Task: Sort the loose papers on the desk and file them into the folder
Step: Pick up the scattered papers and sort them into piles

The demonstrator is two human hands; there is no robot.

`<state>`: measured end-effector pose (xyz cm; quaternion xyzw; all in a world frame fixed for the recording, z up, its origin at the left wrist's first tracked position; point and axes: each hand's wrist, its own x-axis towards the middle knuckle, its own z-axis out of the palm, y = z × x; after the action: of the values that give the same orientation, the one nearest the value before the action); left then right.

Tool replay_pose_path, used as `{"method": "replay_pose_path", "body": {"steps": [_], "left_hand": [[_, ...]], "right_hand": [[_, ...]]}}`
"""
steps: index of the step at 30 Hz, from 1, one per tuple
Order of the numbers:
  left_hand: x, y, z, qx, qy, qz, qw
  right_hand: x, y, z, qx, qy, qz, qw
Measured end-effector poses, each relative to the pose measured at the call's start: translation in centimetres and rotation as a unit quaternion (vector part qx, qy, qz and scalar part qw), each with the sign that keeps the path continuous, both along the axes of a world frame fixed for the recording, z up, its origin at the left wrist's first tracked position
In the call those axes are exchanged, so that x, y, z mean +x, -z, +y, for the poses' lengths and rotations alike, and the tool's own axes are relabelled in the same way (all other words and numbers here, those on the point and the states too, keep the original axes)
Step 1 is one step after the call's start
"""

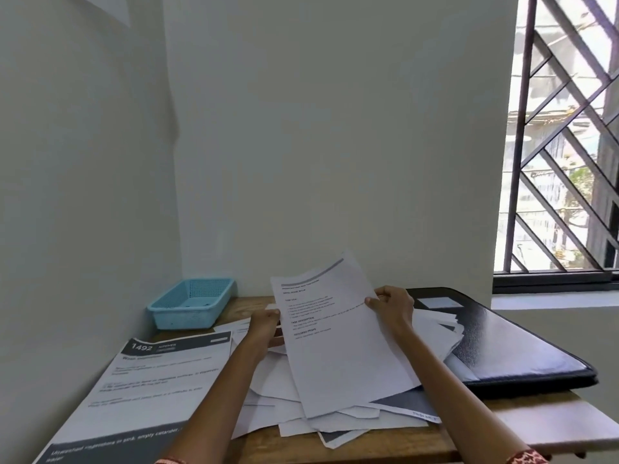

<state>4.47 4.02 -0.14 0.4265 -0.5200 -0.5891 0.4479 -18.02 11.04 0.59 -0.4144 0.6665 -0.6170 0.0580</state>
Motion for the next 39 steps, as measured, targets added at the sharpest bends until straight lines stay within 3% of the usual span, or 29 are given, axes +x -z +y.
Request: {"method": "replay_pose_path", "body": {"steps": [3,10,18,25,30,36,39], "left_hand": [[0.0,0.9,0.1,0.019,0.019,-0.023,0.999],[-0.5,1.9,0.4,0.082,0.017,0.126,0.988],[-0.7,3.3,0.1,0.081,0.038,0.187,0.978],[-0.9,3.3,-0.4,0.070,0.030,0.156,0.985],[-1.1,3.2,-0.8,0.092,-0.002,0.205,0.974],[-1.4,4.2,-0.8,-0.036,-0.076,0.027,0.996],[-1.9,4.4,-0.6,-0.175,-0.142,-0.142,0.964]], "right_hand": [[-0.7,0.4,-0.3,0.014,0.001,-0.009,1.000],[-1.1,1.3,-0.1,-0.023,-0.012,-0.025,0.999],[-0.6,2.4,-0.4,-0.066,-0.012,-0.056,0.996],[-0.6,3.6,-1.3,-0.068,-0.030,-0.098,0.992],[-0.5,3.5,-1.2,-0.073,-0.011,-0.059,0.996],[-0.2,4.0,-1.2,-0.028,0.069,0.073,0.995],[0.0,4.1,-0.9,0.030,0.080,0.157,0.984]]}}
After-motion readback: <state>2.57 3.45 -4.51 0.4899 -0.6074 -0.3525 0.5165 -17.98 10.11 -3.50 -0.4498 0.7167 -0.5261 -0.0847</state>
